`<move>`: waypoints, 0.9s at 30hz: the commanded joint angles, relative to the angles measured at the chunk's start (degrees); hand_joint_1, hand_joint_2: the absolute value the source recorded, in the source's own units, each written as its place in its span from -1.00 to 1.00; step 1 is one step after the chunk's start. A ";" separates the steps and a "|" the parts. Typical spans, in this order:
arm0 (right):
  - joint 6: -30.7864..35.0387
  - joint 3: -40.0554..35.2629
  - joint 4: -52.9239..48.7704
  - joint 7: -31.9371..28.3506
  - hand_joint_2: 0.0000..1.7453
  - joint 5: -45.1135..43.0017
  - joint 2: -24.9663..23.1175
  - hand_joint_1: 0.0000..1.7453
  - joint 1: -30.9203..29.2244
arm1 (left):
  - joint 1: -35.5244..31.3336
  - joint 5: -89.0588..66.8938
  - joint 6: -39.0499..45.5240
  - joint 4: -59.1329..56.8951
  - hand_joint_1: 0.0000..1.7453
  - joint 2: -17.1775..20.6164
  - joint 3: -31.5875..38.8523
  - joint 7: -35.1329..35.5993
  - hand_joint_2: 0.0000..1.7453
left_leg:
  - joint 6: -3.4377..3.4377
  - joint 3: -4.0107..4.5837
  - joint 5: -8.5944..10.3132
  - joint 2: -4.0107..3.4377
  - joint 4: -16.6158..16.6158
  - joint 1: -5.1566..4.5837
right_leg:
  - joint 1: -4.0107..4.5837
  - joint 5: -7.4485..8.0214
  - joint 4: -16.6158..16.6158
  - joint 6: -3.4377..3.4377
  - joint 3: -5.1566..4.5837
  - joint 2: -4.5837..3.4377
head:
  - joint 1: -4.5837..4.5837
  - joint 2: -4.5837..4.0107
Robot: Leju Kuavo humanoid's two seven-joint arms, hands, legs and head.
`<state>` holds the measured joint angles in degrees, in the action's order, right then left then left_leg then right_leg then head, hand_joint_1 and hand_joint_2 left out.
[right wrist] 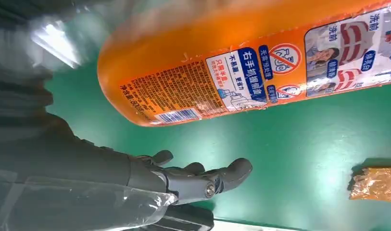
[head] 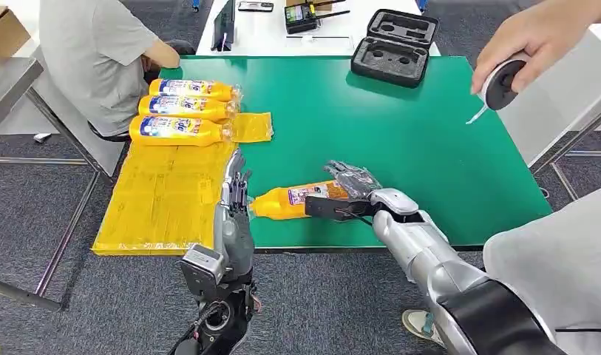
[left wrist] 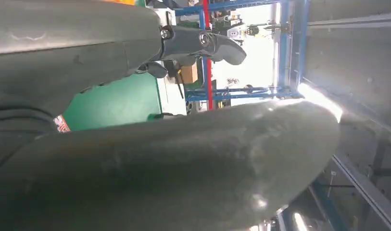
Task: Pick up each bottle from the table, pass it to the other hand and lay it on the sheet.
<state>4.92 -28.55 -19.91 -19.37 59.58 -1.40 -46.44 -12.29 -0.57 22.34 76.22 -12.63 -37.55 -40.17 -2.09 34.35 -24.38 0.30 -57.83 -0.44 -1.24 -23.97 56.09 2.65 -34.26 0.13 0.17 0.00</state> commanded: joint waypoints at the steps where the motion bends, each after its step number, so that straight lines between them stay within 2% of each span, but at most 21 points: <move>1: -0.50 -1.30 3.26 0.00 1.00 -0.13 -0.32 -1.00 -2.45 | -1.73 0.21 -0.12 -3.14 -1.00 1.19 0.19 0.17 -1.00 | 0.15 -0.22 -0.09 -0.06 0.02 0.09 | 0.10 -0.07 -0.04 -0.15 0.22 -0.04 | 0.00 0.00; 3: -0.50 -1.30 3.26 0.00 1.00 -0.13 -0.32 -1.00 -2.45 | -1.73 0.21 -0.12 -3.14 -1.00 1.19 0.19 0.17 -1.00 | 0.09 -0.12 -0.04 -0.02 0.02 0.04 | 0.04 -0.03 -0.02 -0.09 0.11 -0.01 | 0.00 0.00; 4: -7.70 1.61 5.72 0.57 1.00 -3.72 -0.82 -1.00 -3.13 | -1.74 0.41 0.64 -2.28 -1.00 0.99 0.44 0.17 -1.00 | 0.13 -0.18 -0.07 -0.05 0.01 0.07 | 0.08 -0.05 -0.02 -0.13 0.17 -0.03 | 0.00 0.00; 5: -8.48 2.08 5.86 0.42 1.00 -4.25 -0.43 -1.00 -3.22 | -2.19 0.42 0.78 -2.80 -1.00 0.64 0.41 0.17 -1.00 | 0.10 -0.14 -0.05 -0.04 0.02 0.05 | 0.06 -0.04 -0.02 -0.11 0.13 -0.02 | 0.00 0.00; 27: -9.96 0.52 6.44 0.10 1.00 -3.26 0.13 -1.00 -3.32 | -3.02 0.62 0.50 -3.33 -1.00 0.20 0.04 0.17 -1.00 | 0.11 -0.12 -0.06 -0.02 -0.03 0.06 | 0.07 -0.05 0.02 -0.12 0.11 0.00 | 0.00 0.00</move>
<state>-4.13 -27.76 -17.14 -19.52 56.04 -0.98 -46.71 -13.11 -0.02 22.91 75.93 -12.76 -37.51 -40.17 -2.09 34.33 -24.38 0.29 -57.84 -0.44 -1.24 -23.97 56.09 2.65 -34.26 0.13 0.17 0.00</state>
